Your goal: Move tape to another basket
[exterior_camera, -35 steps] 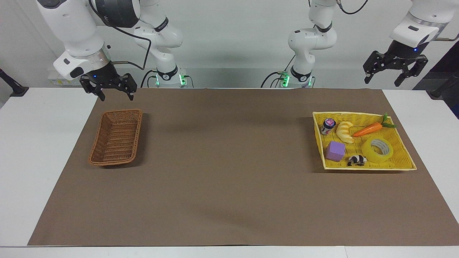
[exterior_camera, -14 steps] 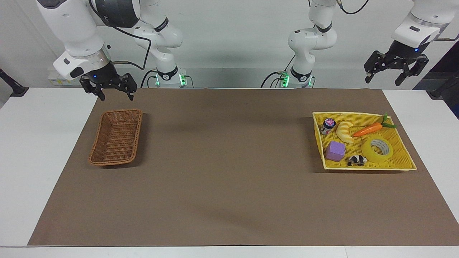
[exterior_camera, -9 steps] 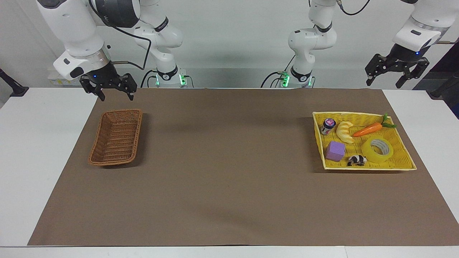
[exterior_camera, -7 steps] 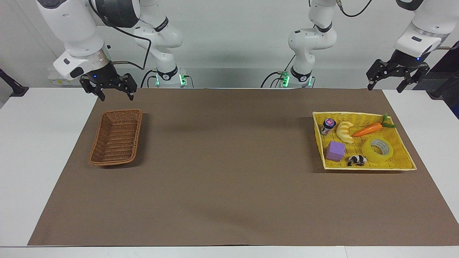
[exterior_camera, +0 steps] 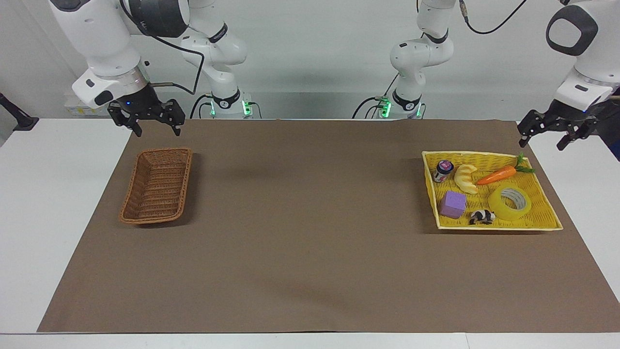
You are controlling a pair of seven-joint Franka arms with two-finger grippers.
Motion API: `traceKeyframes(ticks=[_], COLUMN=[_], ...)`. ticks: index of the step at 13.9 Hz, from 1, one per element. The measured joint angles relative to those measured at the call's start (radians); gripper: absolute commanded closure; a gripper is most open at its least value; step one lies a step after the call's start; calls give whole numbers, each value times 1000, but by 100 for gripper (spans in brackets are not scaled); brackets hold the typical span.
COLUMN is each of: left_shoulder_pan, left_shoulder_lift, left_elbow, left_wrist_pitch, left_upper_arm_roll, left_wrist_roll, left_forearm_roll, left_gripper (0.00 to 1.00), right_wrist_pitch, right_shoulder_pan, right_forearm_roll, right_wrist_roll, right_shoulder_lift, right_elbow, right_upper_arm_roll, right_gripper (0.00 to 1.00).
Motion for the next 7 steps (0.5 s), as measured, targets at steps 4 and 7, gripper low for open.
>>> traceKeyframes(ticks=[4, 7], left_shoulder_pan=[58, 73], left_shoulder_lift=[80, 189], left_elbow=[-63, -85], left_wrist_pitch=[156, 279], left_upper_arm_roll=[1, 0], left_wrist_roll=[81, 86], left_forearm_roll=[0, 0], left_gripper=[0, 0], right_wrist_pitch=[0, 0], right_shoulder_pan=[0, 0], right_forearm_roll=[0, 0], right_wrist_roll=[0, 0], right_shoulder_lift=[0, 0], right_elbow=[0, 0], right_upper_arm_roll=[0, 0], right_gripper=[0, 0])
